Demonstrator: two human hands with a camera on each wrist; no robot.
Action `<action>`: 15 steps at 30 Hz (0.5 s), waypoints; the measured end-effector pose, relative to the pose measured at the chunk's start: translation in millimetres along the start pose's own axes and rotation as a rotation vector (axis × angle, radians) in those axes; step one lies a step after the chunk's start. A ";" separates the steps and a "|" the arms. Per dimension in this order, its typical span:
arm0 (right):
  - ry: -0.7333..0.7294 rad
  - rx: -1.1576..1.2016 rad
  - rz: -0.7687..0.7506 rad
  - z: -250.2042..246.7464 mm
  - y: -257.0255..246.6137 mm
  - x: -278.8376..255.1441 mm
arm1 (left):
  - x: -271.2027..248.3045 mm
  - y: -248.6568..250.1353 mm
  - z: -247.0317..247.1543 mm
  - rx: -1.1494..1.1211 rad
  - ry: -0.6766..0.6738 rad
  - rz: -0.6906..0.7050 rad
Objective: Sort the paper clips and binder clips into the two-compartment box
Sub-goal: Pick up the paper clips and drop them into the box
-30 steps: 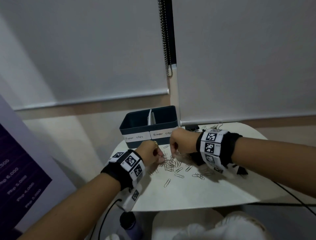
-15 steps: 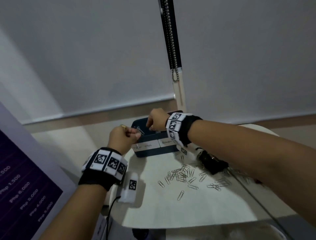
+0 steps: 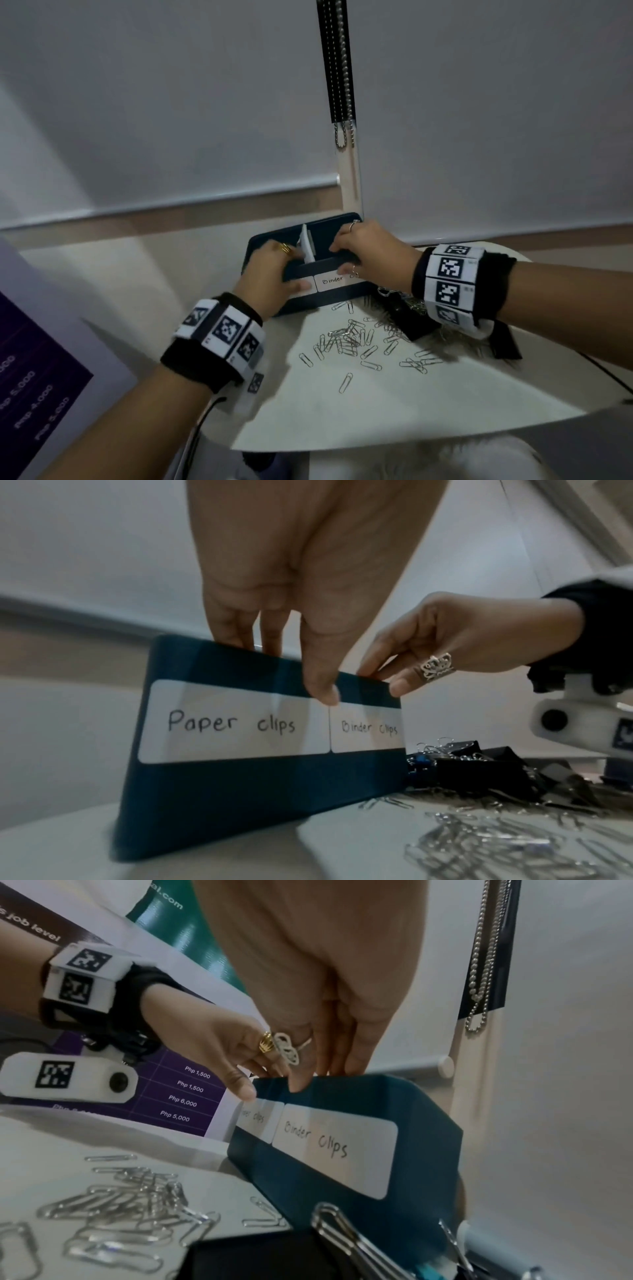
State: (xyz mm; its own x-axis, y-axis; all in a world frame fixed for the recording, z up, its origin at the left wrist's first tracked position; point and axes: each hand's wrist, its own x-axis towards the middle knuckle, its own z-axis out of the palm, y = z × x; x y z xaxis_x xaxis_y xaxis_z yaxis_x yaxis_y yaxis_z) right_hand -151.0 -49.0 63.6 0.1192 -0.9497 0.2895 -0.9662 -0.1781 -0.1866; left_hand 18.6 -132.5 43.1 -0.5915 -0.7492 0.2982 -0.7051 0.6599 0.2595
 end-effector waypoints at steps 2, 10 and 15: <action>-0.060 -0.043 -0.022 3.6 3.9 0.5 | -6.9 -0.1 9.1 0.032 -0.011 0.021; -0.044 0.024 0.003 5.2 14.3 21.5 | 5.5 -24.5 11.9 0.115 0.070 0.005; 0.081 0.081 -0.051 -1.3 4.6 29.9 | 9.5 -41.5 7.4 0.106 0.064 -0.027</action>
State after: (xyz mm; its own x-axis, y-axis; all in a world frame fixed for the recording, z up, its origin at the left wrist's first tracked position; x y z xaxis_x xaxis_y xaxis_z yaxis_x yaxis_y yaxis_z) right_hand -152.1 -77.9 72.6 0.1458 -0.9154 0.3751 -0.9372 -0.2492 -0.2440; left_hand 39.3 -167.5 28.4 -0.5479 -0.7594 0.3509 -0.7598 0.6272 0.1711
